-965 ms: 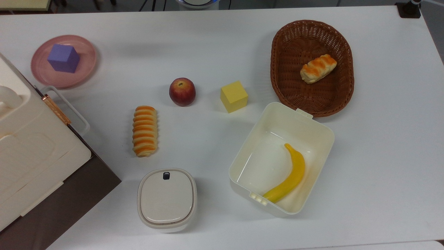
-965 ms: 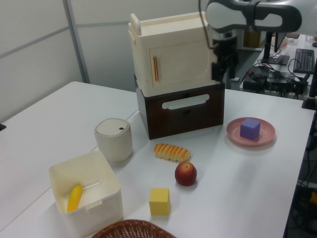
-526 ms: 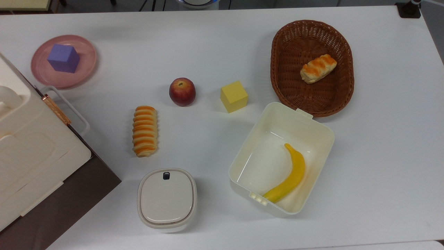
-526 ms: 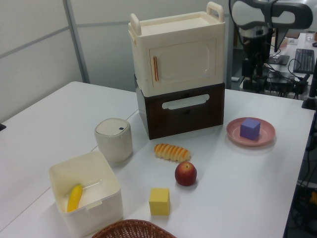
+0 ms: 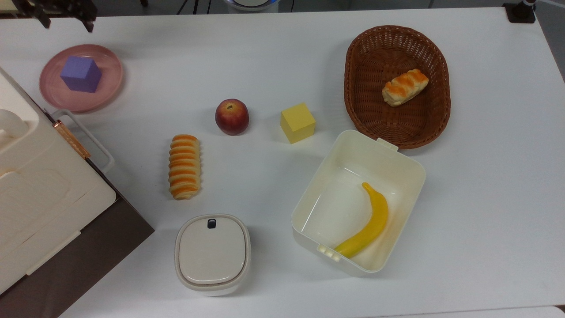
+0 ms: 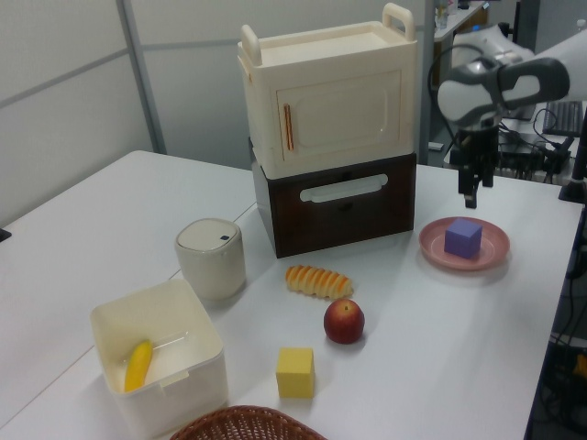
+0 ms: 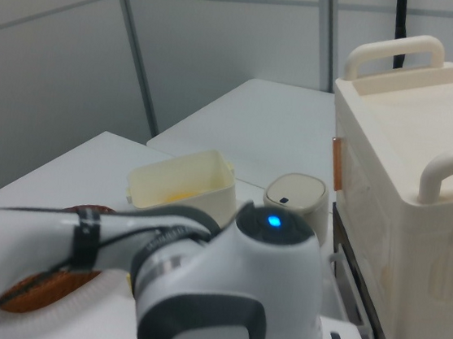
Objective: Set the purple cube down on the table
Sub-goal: 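Lower the open gripper over the purple cube on the pink plate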
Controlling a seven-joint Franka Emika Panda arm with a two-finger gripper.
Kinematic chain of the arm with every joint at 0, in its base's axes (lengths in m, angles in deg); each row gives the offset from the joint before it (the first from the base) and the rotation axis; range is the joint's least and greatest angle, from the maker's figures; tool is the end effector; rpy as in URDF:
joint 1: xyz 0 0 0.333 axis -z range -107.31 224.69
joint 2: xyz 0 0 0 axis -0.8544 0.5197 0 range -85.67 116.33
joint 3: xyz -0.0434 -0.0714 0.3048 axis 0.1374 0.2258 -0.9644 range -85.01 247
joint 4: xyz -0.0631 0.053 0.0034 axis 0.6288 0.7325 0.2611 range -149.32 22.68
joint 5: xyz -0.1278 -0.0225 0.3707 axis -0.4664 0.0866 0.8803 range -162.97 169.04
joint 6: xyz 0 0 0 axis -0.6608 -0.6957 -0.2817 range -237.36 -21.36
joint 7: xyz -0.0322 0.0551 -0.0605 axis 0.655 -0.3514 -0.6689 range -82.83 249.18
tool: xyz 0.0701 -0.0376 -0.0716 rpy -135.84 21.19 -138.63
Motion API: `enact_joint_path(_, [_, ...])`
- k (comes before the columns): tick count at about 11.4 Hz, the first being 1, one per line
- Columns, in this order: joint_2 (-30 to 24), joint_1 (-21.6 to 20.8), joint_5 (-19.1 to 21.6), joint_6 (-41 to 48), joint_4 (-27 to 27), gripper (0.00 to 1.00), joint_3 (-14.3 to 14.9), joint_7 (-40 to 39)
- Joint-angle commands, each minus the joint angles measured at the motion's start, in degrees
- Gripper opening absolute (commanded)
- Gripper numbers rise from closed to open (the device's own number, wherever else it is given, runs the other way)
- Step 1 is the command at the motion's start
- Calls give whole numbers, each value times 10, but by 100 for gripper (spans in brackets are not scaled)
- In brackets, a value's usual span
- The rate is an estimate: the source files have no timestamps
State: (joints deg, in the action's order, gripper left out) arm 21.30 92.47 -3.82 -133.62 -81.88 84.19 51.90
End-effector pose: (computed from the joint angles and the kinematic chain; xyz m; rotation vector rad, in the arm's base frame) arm 0.4592 -0.3549 0.4431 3.0717 -0.0812 -0.1727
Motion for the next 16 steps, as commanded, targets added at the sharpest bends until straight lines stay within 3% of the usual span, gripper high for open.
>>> enact_joint_path(1, [32,0,-8,-47,-15,100,2,-4])
enact_joint_path(9, [115,-4,-17,-139,-11,99,1,24])
enact_joint_path(11, [115,-5,-18,-139,-11,55,1,27])
enact_joint_path(12, [113,-5,-18,-138,-10,42,1,26])
enact_joint_path(13, [112,-4,-18,-136,-10,35,1,23])
enact_joint_path(16, [93,-6,-18,-88,23,35,0,24])
